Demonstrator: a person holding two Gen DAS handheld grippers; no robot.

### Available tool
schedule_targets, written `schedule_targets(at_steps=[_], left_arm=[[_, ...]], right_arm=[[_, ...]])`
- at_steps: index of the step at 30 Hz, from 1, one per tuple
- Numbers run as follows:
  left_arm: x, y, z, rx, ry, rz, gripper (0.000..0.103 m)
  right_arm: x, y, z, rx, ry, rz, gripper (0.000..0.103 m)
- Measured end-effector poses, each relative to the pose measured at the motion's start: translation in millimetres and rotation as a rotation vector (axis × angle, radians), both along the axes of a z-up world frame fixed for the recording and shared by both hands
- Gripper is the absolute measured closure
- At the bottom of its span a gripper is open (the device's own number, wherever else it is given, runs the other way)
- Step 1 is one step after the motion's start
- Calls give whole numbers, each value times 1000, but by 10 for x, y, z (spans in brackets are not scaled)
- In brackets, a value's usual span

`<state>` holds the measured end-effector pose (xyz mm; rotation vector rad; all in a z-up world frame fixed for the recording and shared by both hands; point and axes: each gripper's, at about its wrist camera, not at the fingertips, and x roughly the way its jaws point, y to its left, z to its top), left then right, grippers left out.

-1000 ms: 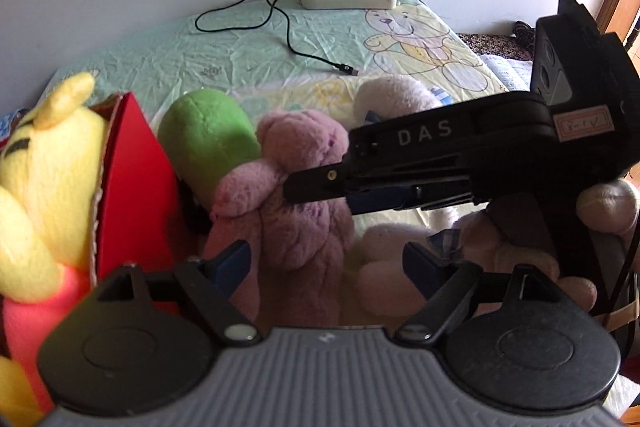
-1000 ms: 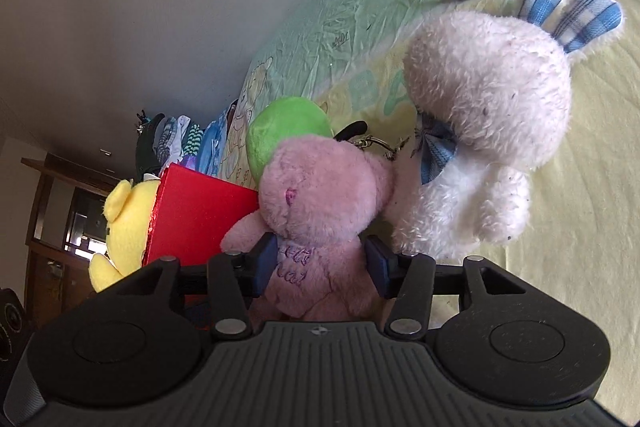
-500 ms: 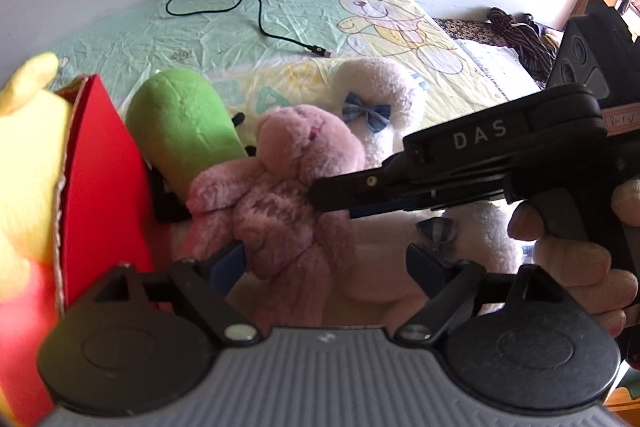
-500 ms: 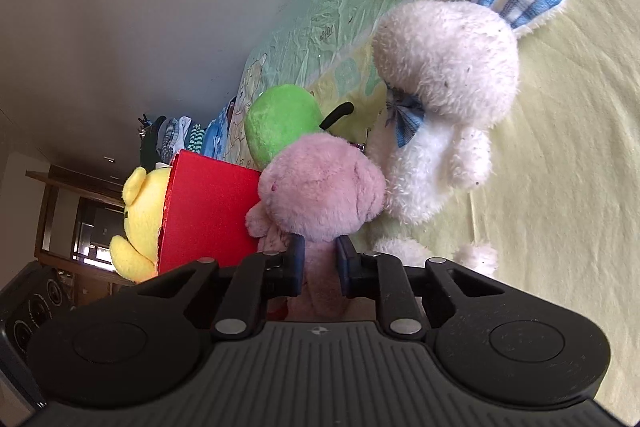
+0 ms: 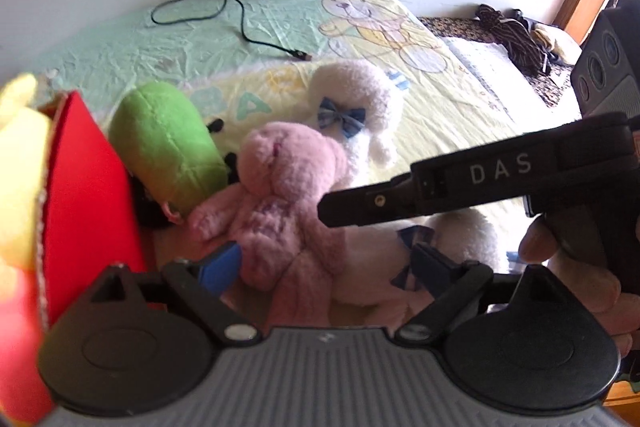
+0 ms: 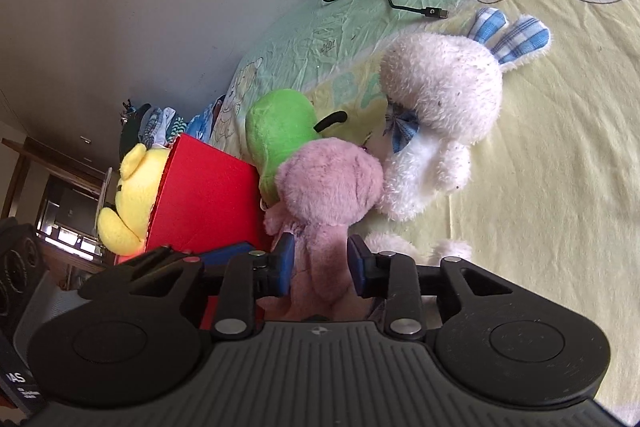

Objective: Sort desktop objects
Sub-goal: 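Grasp the pink teddy bear with the right gripper while the left gripper pinches it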

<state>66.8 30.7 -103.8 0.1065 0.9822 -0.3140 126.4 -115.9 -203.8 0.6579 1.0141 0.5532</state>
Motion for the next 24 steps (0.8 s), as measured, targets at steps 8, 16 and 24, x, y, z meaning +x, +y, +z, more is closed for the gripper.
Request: schedule_targets(at_steps=[8,16,24], left_arm=[[230,90,-213,44,29,54,4],[230,101,-284,-25,63,20,1],[-21,108,-172,-81,76,-9,16]], right_arm=[[309,140,-308,76,115,2,72],[165,-9,-274,149,119,12,84],[-202,-32,-41,93,61,30,84]])
